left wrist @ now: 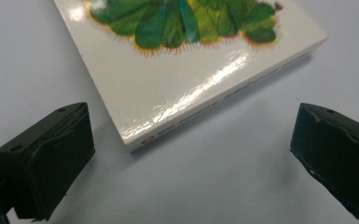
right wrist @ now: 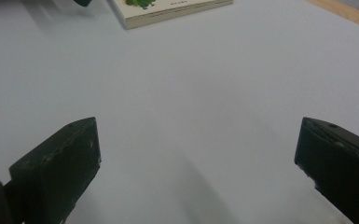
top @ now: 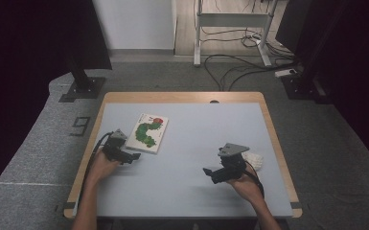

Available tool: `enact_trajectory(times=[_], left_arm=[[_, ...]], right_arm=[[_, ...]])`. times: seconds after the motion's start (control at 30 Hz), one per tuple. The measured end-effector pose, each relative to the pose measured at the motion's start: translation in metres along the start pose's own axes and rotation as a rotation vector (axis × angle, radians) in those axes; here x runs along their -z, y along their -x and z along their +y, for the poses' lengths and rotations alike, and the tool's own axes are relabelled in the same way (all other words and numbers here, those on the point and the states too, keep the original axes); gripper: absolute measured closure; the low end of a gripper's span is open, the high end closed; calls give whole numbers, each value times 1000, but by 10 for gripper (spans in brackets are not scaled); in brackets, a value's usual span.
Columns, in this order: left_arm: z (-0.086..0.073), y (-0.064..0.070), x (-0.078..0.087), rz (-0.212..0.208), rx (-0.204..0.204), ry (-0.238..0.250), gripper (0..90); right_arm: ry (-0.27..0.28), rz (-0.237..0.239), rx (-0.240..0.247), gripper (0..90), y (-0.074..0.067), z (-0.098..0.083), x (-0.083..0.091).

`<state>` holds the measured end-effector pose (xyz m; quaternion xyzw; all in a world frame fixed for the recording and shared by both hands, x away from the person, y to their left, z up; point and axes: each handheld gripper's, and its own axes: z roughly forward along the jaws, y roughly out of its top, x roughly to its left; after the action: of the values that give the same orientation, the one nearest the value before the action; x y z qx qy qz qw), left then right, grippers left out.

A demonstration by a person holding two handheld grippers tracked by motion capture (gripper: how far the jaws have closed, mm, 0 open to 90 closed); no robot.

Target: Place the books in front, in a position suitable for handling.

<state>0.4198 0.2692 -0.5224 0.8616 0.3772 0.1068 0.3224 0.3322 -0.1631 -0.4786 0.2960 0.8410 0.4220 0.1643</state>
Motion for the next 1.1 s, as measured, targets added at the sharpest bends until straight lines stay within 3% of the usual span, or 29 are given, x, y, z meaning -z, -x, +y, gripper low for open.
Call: enact_trajectory(times=[0.3, 0.43, 0.57, 0.73, 1.1], left_arm=[[2, 7, -4, 18, -29, -2, 0], [3, 12, -5, -3, -30, -4, 0], [5, 23, -7, -9, -57, -16, 0], [8, 35, -11, -30, -64, -4, 0], [12, 58, -18, -35, -109, -5, 0]], right_arm=[[-8, 37, -18, 7, -4, 7, -25], [-12, 64, -4, 11, -11, 13, -39], [-24, 83, 2, 11, -16, 15, -52], [-30, 99, 14, 11, -20, 19, -66], [-57, 128, 28, 28, -19, 28, -103]])
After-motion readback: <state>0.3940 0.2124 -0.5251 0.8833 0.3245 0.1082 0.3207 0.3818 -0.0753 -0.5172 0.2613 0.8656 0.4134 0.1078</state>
